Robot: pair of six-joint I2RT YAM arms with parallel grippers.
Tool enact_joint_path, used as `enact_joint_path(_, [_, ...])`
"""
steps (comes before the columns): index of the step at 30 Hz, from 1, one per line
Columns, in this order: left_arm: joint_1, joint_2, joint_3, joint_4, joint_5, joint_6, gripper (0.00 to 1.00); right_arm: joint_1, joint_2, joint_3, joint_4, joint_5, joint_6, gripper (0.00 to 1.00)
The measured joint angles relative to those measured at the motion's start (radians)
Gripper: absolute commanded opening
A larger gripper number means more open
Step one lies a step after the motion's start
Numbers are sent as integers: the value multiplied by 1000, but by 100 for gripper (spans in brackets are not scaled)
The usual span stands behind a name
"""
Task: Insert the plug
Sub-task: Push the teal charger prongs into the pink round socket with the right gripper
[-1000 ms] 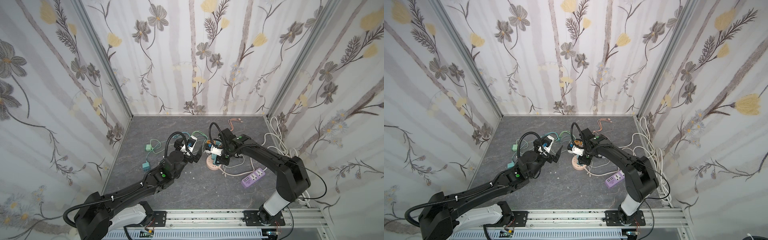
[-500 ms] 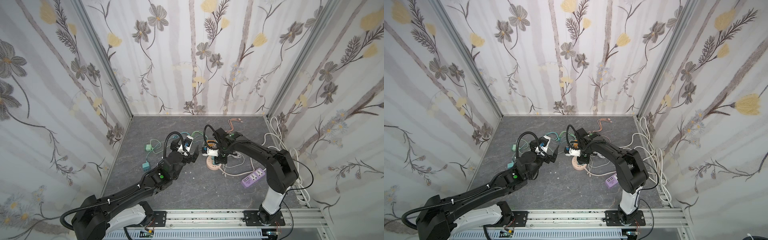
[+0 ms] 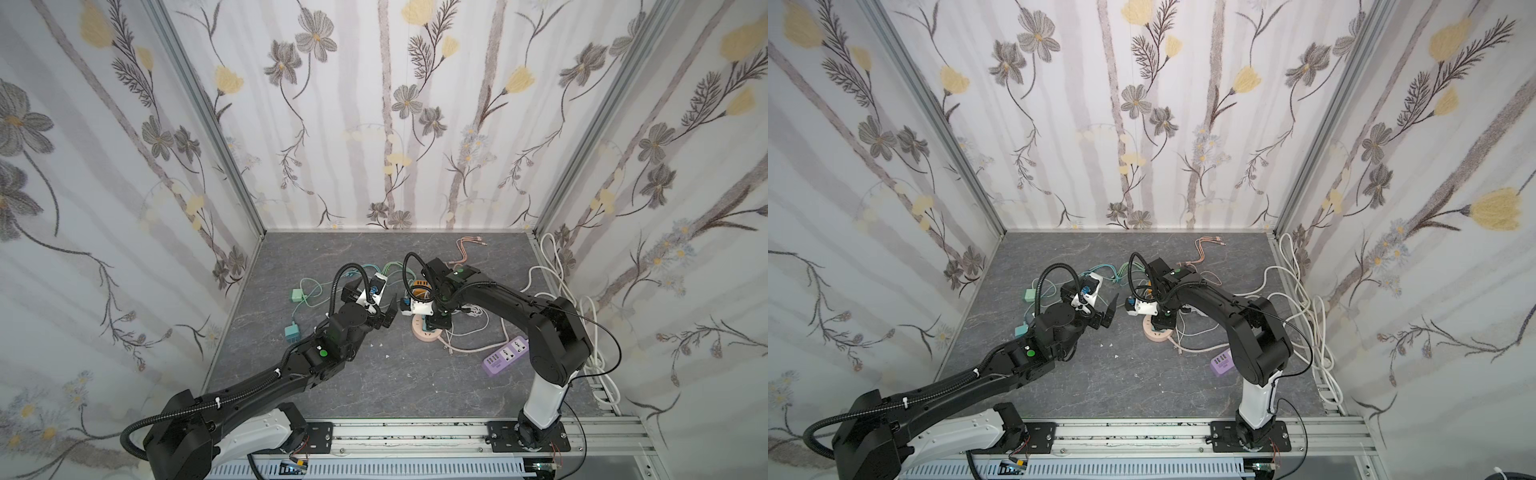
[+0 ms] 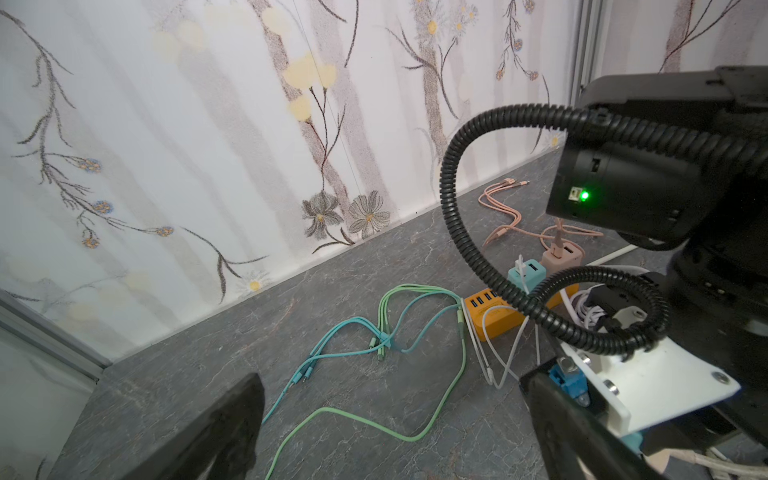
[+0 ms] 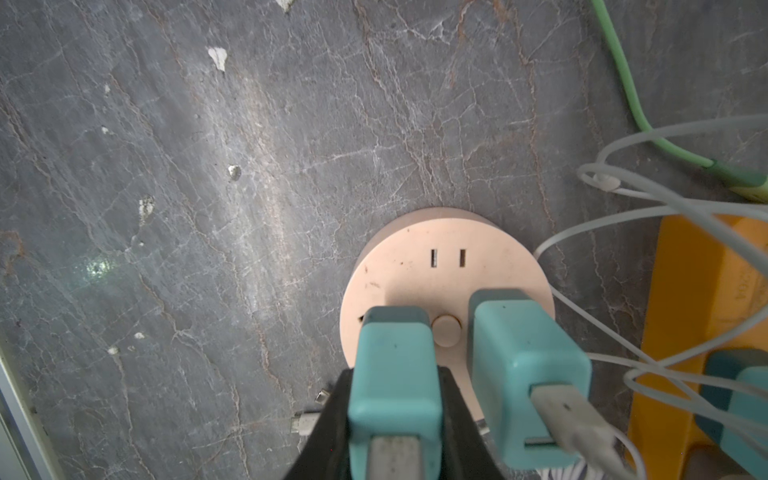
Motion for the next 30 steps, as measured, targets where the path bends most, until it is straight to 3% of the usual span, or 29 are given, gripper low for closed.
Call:
enact_joint_path(13, [1, 21, 14, -13, 0, -2, 100, 48, 30, -40, 53, 114, -29, 1])
enact_joint_path(15, [1, 29, 21, -16, 0, -2, 100, 48, 30, -38, 51, 114, -35, 11])
enact_joint_path(18, [1, 40, 32, -29, 0, -1, 100, 48, 41, -11, 26, 116, -45, 33])
enact_joint_path(21, [1, 47, 37, -39, -2, -2, 100, 48, 35, -4, 23, 130, -53, 44])
enact_joint_path(22, [1, 48, 37, -41, -2, -2, 100, 47, 35, -15, 20, 144, -52, 58])
enact_joint_path(23, [1, 48, 37, -43, -2, -2, 100, 47, 28, -24, 12, 146, -51, 91])
enact_joint_path(24, [1, 48, 37, -48, -2, -2, 100, 45, 7, -39, 8, 146, -49, 99])
enact_joint_path(30, [1, 60, 37, -50, -5, -2, 100, 49, -152, -177, 16, 114, 22, 99])
